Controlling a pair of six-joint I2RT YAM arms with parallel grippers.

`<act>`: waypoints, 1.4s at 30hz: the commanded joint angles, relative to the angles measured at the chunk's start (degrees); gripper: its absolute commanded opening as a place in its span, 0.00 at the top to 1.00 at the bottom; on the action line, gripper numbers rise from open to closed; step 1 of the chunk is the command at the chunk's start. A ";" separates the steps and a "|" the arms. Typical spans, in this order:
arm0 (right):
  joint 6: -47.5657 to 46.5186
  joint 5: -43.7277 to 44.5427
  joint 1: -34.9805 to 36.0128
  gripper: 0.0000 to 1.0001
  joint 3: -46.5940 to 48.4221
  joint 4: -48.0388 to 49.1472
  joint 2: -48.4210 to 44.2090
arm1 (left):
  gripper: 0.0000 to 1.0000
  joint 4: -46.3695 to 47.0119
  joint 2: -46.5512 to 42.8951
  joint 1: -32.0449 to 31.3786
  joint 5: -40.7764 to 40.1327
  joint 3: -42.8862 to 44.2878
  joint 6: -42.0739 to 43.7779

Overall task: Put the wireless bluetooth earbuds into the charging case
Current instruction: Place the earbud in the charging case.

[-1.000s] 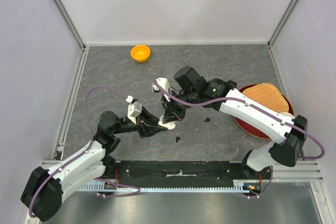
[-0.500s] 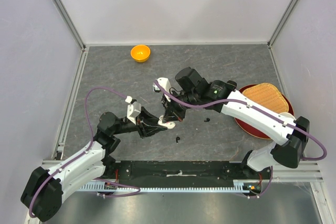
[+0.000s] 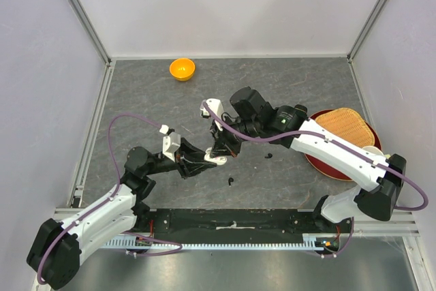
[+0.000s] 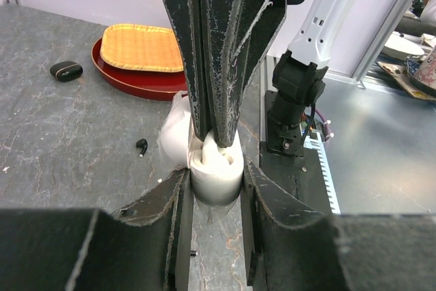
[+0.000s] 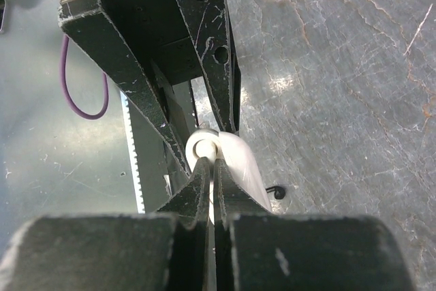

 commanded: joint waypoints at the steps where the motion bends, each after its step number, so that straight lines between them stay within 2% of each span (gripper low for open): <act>1: -0.26 3.42 -0.01 1.00 -0.69 2.52 -2.61 | 0.98 4.16 -1.08 -0.23 0.16 -0.08 1.33; 14: 0.09 0.43 -0.10 0.99 -1.40 2.00 -0.85 | 0.98 5.39 -2.04 -0.23 -0.63 -0.78 1.25; 19: -0.09 0.43 -0.10 0.83 -1.05 1.55 -0.41 | 0.98 5.39 -2.39 -0.23 -0.81 -1.04 1.33; 23: 0.26 1.74 -0.10 0.61 -0.61 1.99 -0.94 | 0.98 5.22 -2.13 -0.23 -0.90 -0.95 1.33; 28: 0.70 2.89 -0.10 0.50 -0.08 3.75 -2.60 | 0.98 4.78 -1.95 -0.23 -0.90 -0.78 1.51; 35: 1.41 5.70 -0.10 0.42 -0.51 7.79 -8.05 | 0.98 3.72 -1.95 -0.23 -1.34 -0.69 2.12; 38: 3.43 10.52 -0.19 0.36 -2.27 11.30 -11.83 | 0.98 3.28 -1.95 -0.23 -1.69 -0.60 2.30; 39: 4.30 17.32 -0.19 0.36 -4.02 13.57 -13.75 | 0.98 3.37 -1.95 -0.23 -1.78 -0.60 2.39; 40: 5.53 21.31 -0.19 0.30 -5.08 14.81 -14.73 | 0.98 3.37 -1.87 -0.23 -1.87 -0.60 2.48; 42: 9.04 30.62 -0.19 0.25 -7.62 16.49 -16.22 | 0.98 3.46 -1.87 -0.23 -1.78 -0.60 2.48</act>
